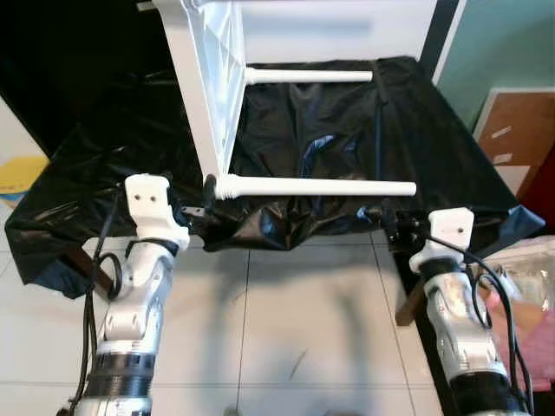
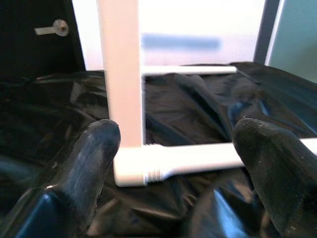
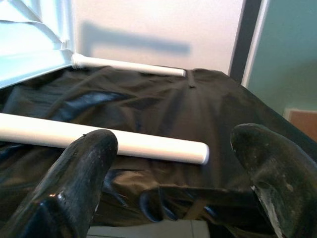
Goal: Building children table
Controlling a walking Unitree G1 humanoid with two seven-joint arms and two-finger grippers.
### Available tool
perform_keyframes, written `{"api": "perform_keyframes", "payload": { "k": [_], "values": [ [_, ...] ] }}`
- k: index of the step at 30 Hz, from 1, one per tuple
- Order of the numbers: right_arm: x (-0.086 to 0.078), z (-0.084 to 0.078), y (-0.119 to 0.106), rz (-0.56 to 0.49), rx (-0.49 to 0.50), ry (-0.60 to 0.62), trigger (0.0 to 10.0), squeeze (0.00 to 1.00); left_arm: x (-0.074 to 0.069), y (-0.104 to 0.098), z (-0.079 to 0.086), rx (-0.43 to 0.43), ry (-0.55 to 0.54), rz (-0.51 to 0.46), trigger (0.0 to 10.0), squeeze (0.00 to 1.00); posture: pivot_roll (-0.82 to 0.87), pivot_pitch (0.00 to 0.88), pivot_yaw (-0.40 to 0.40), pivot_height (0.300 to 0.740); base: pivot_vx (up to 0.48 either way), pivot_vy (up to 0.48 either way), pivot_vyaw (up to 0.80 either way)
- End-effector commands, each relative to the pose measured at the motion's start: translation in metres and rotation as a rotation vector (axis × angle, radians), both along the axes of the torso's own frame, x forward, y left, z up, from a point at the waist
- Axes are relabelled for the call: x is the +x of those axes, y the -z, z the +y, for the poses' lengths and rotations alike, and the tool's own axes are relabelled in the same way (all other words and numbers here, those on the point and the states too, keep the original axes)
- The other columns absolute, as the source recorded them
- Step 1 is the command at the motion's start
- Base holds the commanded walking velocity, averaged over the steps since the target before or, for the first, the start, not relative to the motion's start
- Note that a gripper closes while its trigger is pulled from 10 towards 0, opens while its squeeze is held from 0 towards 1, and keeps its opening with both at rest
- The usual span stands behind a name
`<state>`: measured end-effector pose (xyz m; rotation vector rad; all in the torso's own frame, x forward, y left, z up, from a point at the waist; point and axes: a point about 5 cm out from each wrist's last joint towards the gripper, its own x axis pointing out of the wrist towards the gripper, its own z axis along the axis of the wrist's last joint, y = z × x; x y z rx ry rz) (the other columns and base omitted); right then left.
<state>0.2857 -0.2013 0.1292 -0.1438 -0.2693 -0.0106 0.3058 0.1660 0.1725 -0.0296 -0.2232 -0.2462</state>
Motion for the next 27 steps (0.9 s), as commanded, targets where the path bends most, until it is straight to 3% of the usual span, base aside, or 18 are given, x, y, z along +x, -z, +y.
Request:
{"api": "perform_keyframes", "payload": {
  "k": [1, 17, 27],
  "values": [
    [0.0010, 0.0052, -0.0004, 0.001, 0.013, -0.018, 10.0, 0.00, 0.0002, 0.0000, 0.0069, 0.006, -0.014, 0.009, 10.0, 0.00, -0.07, 0.048, 0.014, 0.740, 0.000, 0.000, 0.00],
    [-0.0014, 0.0083, -0.0004, 0.004, 0.016, -0.038, 10.0, 0.00, 0.0000, -0.0008, 0.0058, -0.005, 0.018, 0.017, 10.0, 0.00, -0.07, 0.044, 0.022, 0.740, 0.000, 0.000, 0.00],
    [-0.0020, 0.0088, -0.0001, 0.008, 0.013, -0.050, 10.0, 0.00, -0.0013, -0.0018, 0.0053, -0.009, 0.024, 0.012, 10.0, 0.00, -0.07, 0.039, 0.018, 0.740, 0.296, 0.000, 0.00]
  ]
}}
